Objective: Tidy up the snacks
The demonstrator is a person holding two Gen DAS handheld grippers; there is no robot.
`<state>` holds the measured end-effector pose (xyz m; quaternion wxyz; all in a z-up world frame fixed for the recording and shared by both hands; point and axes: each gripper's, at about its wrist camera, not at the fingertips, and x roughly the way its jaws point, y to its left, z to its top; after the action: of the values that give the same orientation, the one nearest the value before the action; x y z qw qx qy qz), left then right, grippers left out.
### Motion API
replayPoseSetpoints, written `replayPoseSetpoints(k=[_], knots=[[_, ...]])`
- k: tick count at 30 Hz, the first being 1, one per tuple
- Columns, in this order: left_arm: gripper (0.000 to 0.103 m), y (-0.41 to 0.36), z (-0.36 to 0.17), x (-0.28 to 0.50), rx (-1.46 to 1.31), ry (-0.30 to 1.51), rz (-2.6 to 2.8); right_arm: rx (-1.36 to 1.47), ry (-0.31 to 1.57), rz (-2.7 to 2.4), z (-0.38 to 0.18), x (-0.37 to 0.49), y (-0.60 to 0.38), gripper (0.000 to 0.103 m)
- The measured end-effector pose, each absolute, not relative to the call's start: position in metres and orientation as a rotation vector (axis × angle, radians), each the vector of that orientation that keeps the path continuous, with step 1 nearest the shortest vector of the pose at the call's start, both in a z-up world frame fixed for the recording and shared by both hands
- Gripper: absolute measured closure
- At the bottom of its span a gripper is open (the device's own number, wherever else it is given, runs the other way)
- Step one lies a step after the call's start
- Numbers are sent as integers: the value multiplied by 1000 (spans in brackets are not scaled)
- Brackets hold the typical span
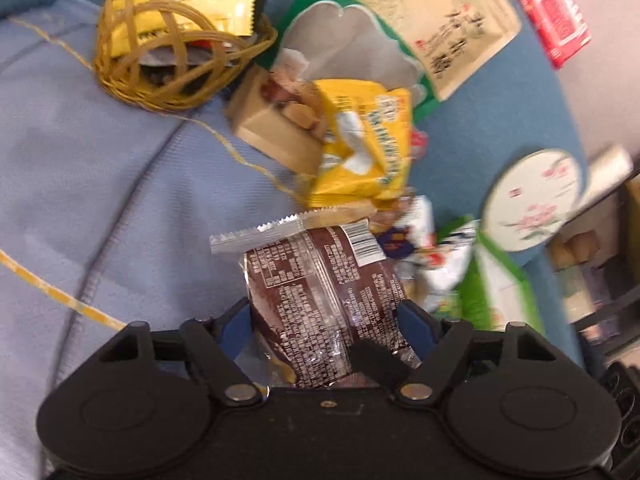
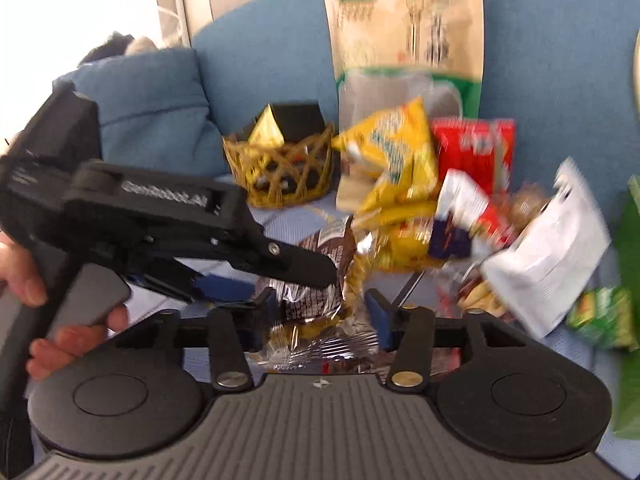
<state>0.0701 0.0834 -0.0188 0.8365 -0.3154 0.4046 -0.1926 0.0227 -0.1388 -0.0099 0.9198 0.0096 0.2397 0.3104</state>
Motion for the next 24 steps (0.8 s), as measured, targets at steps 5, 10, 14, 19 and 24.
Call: replayPoseSetpoints(k=[5, 10, 14, 19, 24], knots=[[0, 83, -5, 61, -728, 774, -517, -70, 353, 614, 22, -9, -150, 45], [0, 79, -10, 61, -702, 804, -466, -105, 353, 639, 13, -17, -134, 46], [0, 83, -12, 65, -741, 804, -492, -210, 293, 619, 17, -28, -121, 55], [0, 99, 0, 62, -728, 735, -410, -253, 291, 535, 18, -22, -125, 97], [0, 110, 8, 63, -716, 718, -376, -210, 323, 527, 16, -14, -133, 102]])
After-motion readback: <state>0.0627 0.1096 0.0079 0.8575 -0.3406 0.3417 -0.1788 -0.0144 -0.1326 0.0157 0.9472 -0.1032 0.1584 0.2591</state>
